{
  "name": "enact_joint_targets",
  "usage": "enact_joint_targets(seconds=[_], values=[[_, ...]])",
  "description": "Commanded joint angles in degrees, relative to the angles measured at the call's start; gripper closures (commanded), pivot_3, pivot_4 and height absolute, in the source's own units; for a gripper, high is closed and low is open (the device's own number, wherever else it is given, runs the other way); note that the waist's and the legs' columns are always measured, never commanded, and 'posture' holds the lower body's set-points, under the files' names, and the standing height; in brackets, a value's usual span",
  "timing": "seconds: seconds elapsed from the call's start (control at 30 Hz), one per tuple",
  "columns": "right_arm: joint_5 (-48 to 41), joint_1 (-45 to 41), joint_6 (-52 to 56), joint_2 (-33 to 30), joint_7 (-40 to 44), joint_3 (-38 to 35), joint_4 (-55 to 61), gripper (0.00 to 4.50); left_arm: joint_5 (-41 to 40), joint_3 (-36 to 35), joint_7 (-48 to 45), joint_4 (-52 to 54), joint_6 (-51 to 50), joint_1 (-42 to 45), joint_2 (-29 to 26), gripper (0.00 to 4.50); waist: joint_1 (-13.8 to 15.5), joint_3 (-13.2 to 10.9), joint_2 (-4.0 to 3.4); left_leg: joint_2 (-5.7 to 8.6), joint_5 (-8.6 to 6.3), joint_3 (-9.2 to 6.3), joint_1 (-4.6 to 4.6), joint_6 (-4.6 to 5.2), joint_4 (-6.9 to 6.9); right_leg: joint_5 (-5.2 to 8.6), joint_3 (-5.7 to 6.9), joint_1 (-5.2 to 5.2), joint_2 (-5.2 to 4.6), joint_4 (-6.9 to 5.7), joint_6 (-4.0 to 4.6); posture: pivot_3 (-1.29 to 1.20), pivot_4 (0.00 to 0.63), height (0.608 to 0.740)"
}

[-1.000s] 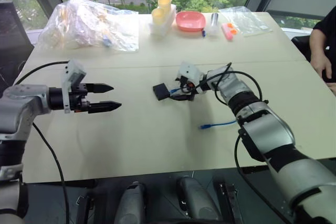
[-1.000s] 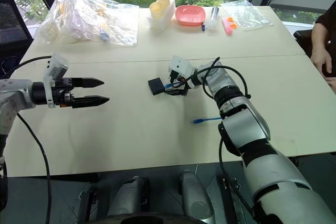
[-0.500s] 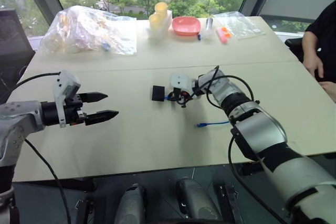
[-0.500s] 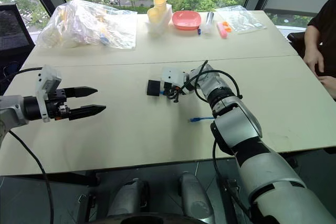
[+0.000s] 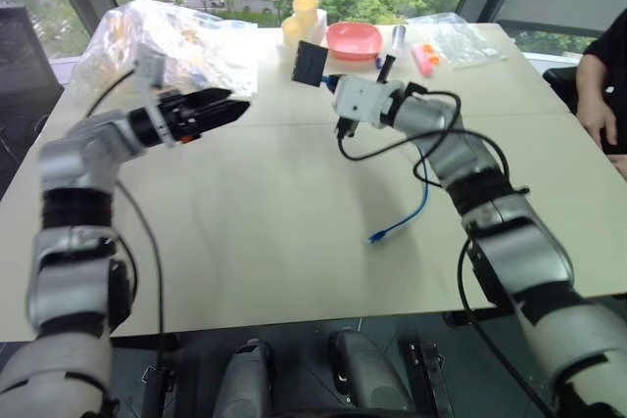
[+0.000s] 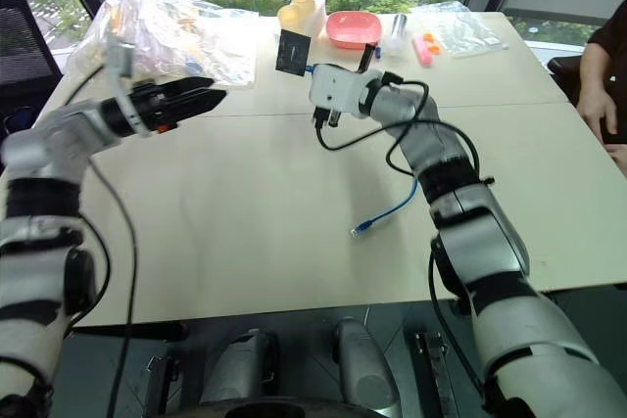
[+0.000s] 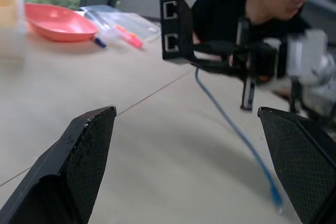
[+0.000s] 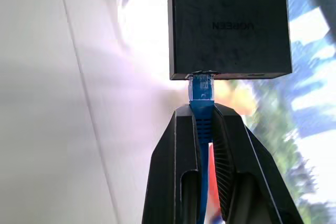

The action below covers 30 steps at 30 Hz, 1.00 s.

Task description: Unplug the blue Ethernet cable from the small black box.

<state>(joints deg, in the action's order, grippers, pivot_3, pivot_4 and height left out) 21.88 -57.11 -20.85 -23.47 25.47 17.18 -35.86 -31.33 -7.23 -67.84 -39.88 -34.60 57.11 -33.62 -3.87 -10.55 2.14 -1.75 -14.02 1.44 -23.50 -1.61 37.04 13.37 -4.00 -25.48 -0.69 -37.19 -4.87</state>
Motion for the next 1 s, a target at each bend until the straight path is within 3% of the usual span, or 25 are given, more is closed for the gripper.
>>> enact_joint_targets(seconds=[0.03, 0.17, 0.37, 0.87, 1.0], values=[[-0.2, 3.2, 3.9, -0.6, -0.4, -1.9, 11.4, 4.48, 2.8, 1.1, -5.0, -8.8, 3.8, 6.3, 1.5, 0.0, -0.1, 0.0, -0.01, 0.0, -0.02, 0.04, -0.03, 0.03, 0.01, 0.0, -0.01, -0.03, 0.0, 0.01, 0.0, 0.0, 0.15, 0.737], [3.8, 6.7, 6.6, -1.7, -1.7, -1.2, 18.5, 4.48, 5.7, 1.9, -10.1, -19.7, 6.4, 14.4, 5.2, 0.0, -0.1, 0.0, -0.01, 0.05, -0.02, 0.12, -0.08, 0.03, 0.19, 0.0, -0.08, -0.02, -0.03, 0.07, 0.0, 0.0, 0.15, 0.737], [8.4, 8.7, 8.2, -2.3, -2.0, 0.6, 23.8, 4.48, 9.8, 1.8, -12.7, -26.6, 9.8, 19.2, 7.8, 0.0, -0.2, 0.0, 0.0, 0.06, -0.02, 0.11, 0.02, 0.04, 0.27, 0.01, -0.11, 0.09, 0.01, 0.04, -0.01, 0.0, 0.15, 0.737], [11.6, 11.8, 9.2, -2.4, -1.3, 2.6, 26.7, 4.48, 14.0, 0.6, -15.3, -29.3, 11.4, 21.1, 7.8, 0.0, -0.1, 0.0, 0.0, 0.05, -0.02, 0.08, 0.0, 0.05, 0.24, 0.01, -0.11, 0.06, 0.01, 0.01, -0.01, 0.0, 0.15, 0.737], [11.8, 11.8, 9.1, -2.3, -1.2, 2.8, 26.6, 4.5, 15.5, 1.3, -16.1, -29.2, 12.4, 20.5, 8.0, 1.71, -0.1, 0.0, 0.0, 0.04, -0.02, 0.08, 0.01, 0.05, 0.24, 0.01, -0.11, 0.06, 0.02, 0.0, -0.01, 0.0, 0.15, 0.737]])
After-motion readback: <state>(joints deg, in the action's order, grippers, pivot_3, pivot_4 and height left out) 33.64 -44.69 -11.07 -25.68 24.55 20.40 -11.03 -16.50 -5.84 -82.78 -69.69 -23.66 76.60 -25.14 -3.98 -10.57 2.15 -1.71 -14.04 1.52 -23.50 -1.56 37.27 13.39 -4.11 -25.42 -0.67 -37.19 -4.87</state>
